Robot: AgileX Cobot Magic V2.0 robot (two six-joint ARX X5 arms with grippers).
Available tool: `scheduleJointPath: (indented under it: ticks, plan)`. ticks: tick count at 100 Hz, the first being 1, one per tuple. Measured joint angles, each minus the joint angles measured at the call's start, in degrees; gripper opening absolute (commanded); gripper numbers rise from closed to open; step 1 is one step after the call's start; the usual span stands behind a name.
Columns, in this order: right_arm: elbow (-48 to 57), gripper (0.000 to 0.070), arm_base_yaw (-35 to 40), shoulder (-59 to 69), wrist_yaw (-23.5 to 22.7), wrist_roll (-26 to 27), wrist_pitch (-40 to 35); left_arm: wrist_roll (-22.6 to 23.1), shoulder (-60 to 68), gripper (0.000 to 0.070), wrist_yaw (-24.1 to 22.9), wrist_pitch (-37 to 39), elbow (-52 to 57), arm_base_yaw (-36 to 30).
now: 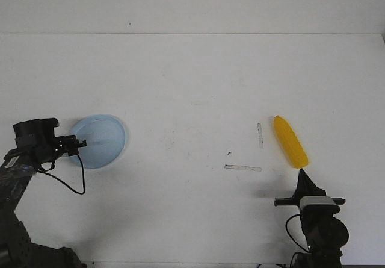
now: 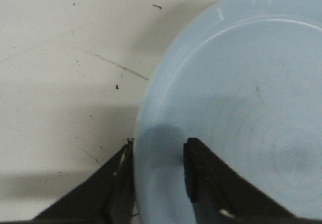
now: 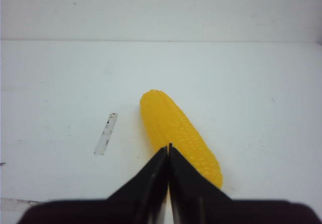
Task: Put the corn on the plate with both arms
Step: 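Move the left gripper to the edge of the light blue plate, then push the plate with the left gripper toward the table center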
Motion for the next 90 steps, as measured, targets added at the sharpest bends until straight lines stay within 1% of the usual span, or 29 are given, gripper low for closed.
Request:
scheduleJointPath:
  ticks: [2, 17, 38, 48, 54, 66, 81, 90]
  plan:
    - [0.0, 0.0001, 0.0, 0.0, 0.0, 0.0, 0.0, 0.0, 0.04, 0.0, -0.02, 0.04, 0.0, 0.0]
    - [0.0, 0.0001, 0.0, 0.0, 0.0, 0.0, 0.0, -0.04, 0.04, 0.0, -0.09, 0.96, 0.0, -0.02]
    - [0.0, 0.0001, 0.0, 0.0, 0.0, 0.0, 0.0, -0.26, -0.92, 0.0, 0.02, 0.22, 2.12, -0.02]
    - [0.0, 0.0001, 0.0, 0.0, 0.0, 0.0, 0.0, -2.34, -3.61, 0.0, 0.92, 0.39, 4.31, -0.02]
    - [0.0, 0.0001, 0.0, 0.0, 0.0, 0.0, 0.0, -4.52, -5.27, 0.0, 2.64, 0.46, 5.97, -0.02]
    - [0.0, 0.0001, 0.0, 0.0, 0.0, 0.0, 0.0, -9.16, -8.39, 0.0, 8.28, 1.22, 8.11, -1.09]
    - [0.0, 0.0001, 0.0, 0.0, 0.0, 0.0, 0.0, -11.1, -10.62, 0.0, 14.69, 0.11, 8.24, -6.21]
    - [0.0, 0.0001, 0.0, 0.0, 0.0, 0.0, 0.0, -11.54, -10.78, 0.0, 17.29, -1.55, 8.24, -10.45]
